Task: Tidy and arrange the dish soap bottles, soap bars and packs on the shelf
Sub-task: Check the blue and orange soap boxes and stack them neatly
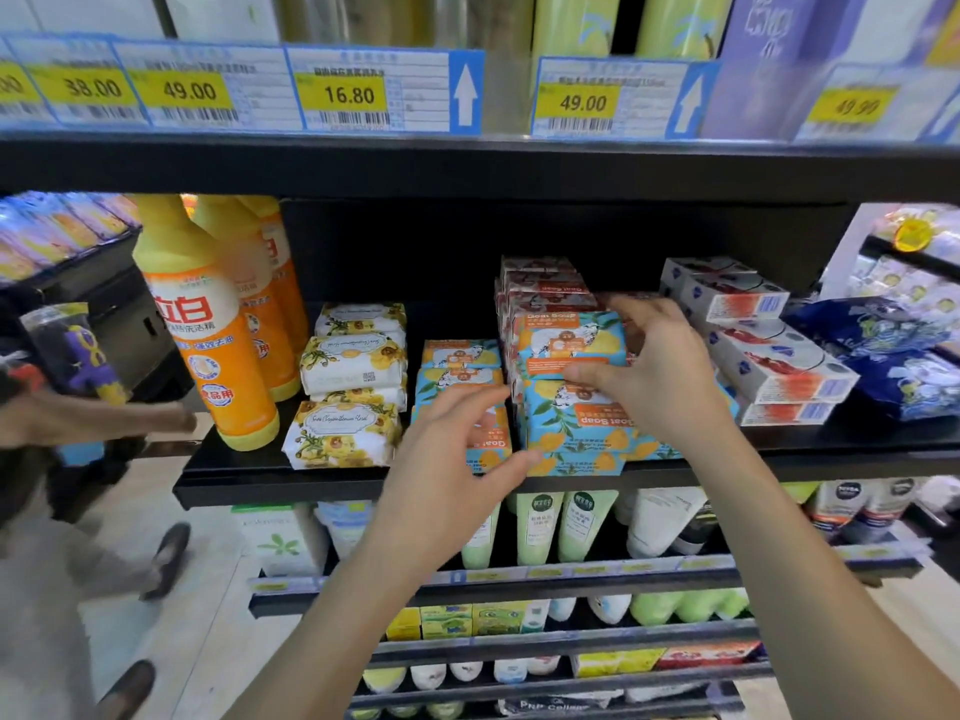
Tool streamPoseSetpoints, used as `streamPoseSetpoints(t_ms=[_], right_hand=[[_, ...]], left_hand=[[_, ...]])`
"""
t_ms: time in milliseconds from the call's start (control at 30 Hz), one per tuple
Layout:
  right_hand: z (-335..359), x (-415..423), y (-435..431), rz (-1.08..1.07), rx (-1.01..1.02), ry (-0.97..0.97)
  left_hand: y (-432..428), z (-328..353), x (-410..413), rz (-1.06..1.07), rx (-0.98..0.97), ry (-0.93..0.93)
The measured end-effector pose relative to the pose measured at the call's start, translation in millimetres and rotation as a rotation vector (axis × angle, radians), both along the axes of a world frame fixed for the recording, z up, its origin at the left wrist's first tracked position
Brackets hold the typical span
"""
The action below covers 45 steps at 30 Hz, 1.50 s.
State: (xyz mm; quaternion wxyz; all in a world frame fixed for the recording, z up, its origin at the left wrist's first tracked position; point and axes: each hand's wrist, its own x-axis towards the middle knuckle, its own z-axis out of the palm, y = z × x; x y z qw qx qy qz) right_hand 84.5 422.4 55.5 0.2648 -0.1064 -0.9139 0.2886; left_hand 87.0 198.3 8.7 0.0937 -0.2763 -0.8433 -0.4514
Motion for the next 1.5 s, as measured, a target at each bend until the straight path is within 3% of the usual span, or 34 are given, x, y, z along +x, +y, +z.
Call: streamPoseSetpoints(t_ms=[200, 667, 1100, 1500], right_hand=[[2.4, 14.6, 16.9, -0.059, -0.063, 0.114], [-4.3, 45.3, 26.8, 0.014, -0.231, 0.209], [-11.5, 42.5, 23.1, 0.027, -0.238, 0.277], [-46.9, 73.7, -37.7, 0.205, -0.387, 0.2]], left_hand=[[36.0, 7.5, -11.6, 0.022, -0.164, -0.024], [47.3, 1.1, -21.7, 0.085, -0.126, -0.001], [24.1, 4.2, -14.5, 0.107, 0.199, -0.084], [-93.5, -3.1, 15.3, 0.303, 0.424, -0.122]])
